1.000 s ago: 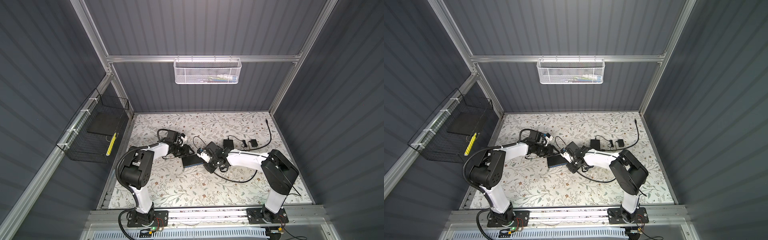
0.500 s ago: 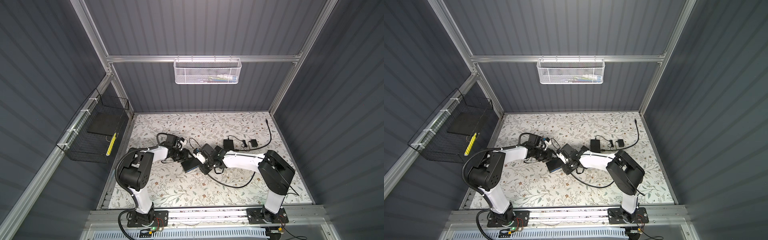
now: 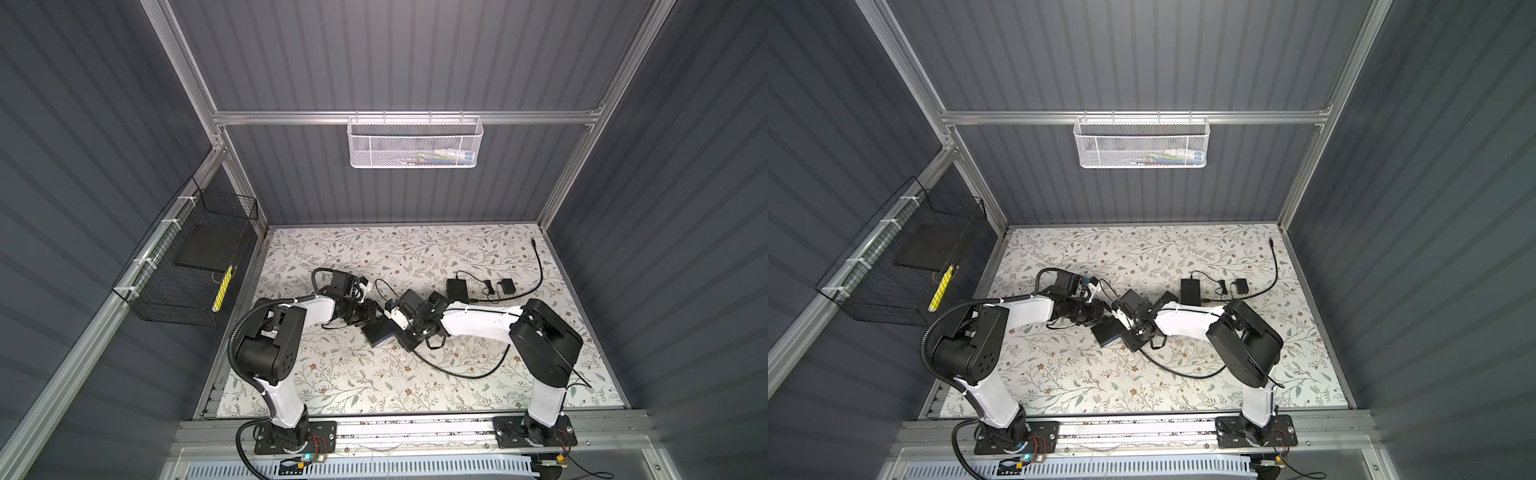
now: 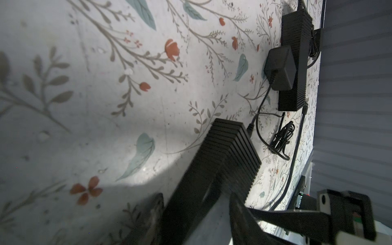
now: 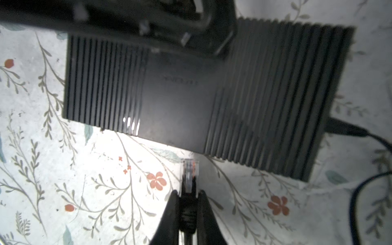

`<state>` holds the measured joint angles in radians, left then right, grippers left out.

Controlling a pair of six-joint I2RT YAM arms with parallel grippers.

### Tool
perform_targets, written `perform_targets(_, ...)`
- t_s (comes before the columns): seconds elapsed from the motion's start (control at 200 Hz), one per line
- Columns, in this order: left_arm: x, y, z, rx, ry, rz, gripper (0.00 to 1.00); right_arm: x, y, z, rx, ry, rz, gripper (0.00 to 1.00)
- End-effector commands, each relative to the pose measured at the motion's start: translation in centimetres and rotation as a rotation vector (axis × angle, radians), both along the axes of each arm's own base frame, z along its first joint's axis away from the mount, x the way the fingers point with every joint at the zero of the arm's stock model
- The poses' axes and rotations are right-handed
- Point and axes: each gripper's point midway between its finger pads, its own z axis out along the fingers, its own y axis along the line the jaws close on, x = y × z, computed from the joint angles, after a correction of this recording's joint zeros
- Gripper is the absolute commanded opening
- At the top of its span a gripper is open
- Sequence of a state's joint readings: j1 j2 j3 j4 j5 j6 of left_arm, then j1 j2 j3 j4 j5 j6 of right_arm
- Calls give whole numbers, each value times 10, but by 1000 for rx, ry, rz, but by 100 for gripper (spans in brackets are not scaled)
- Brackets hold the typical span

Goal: Insert the plug into the switch port

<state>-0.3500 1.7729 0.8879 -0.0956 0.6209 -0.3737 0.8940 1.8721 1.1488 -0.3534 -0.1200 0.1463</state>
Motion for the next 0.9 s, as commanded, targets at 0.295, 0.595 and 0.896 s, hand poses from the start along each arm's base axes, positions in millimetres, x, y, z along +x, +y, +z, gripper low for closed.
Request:
perform_targets(0.295, -4, -2, -10, 0, 43, -10, 51, 13, 9, -1, -9, -20, -18, 0)
perform_targets(0.595, -4, -2, -17, -3, 62, -6, 50, 20, 9, 11, 20, -40, -38, 0)
perform_targets(0.896, -5, -3, -19, -1, 68, -12, 50, 24, 12, 18, 51, -51, -56, 0)
